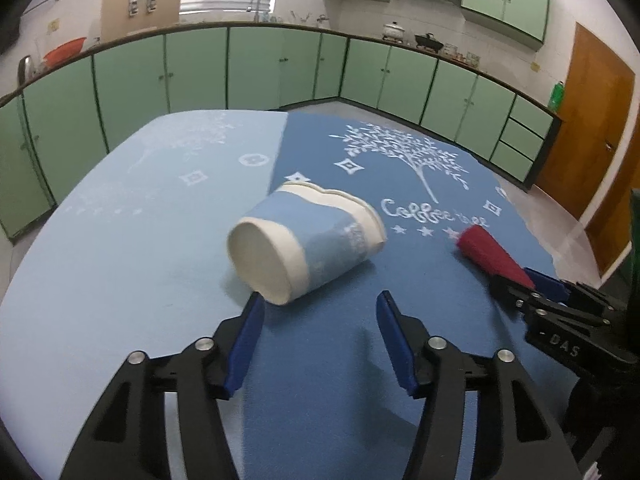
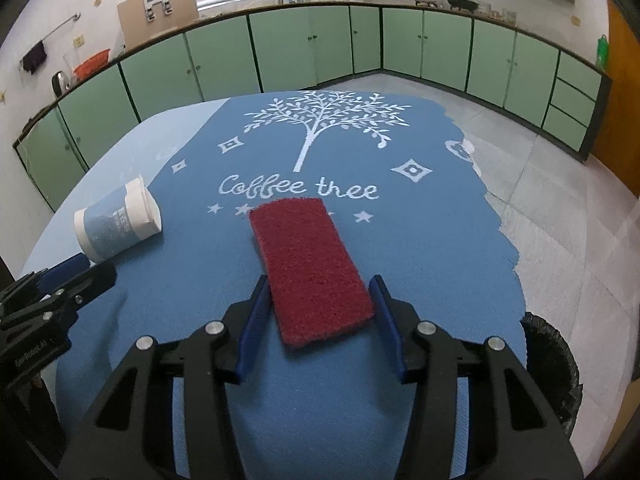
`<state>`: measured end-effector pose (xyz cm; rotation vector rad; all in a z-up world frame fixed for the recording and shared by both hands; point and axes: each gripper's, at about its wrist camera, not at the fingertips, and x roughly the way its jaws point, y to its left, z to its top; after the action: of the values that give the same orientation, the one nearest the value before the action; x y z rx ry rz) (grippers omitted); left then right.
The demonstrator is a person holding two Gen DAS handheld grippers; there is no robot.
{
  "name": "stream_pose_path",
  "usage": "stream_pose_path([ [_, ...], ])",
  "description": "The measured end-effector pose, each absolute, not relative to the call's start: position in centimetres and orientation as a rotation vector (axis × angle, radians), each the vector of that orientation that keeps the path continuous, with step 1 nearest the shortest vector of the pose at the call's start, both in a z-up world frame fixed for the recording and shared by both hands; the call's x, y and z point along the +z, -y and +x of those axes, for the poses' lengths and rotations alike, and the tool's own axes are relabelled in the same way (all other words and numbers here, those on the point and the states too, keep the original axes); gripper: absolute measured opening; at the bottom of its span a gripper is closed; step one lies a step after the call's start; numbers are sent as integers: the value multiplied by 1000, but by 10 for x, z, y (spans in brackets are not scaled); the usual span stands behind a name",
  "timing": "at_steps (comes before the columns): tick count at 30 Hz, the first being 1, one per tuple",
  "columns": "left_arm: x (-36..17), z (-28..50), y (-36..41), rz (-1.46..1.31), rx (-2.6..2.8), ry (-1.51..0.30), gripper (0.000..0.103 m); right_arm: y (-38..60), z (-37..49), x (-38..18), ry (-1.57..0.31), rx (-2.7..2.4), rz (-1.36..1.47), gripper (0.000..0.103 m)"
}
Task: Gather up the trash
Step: 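Grasp the red scouring pad with the right gripper, then grasp the white-and-blue paper cup with the left gripper while the right gripper holds the pad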
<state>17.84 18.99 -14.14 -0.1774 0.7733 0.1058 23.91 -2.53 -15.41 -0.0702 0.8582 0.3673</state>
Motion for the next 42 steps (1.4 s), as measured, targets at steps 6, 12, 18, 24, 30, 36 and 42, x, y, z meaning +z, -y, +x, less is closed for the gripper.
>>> stream_pose_path([
  [6,-147,189,-195,-207,96,-794,60,22,239,-154,-856,361,-89,48],
  [12,-144,191,-173,-176,15,-787,59,24,240,-155,-860,354,-77,48],
  [18,-139,183,-195,-185,108,-768,77,21,239,-156,-862,350,-99,48],
  [24,-147,195,-216,-220,142,-797,85,17,240,-158,-870,347,-126,49],
  [30,-150,214,-213,-182,117,-826,89,16,241,-159,-874,345,-133,49],
  [36,-153,226,-213,-175,96,-834,86,16,242,-160,-876,345,-133,49],
  [42,-149,218,-206,-170,86,-811,63,16,241,-159,-868,344,-129,48],
])
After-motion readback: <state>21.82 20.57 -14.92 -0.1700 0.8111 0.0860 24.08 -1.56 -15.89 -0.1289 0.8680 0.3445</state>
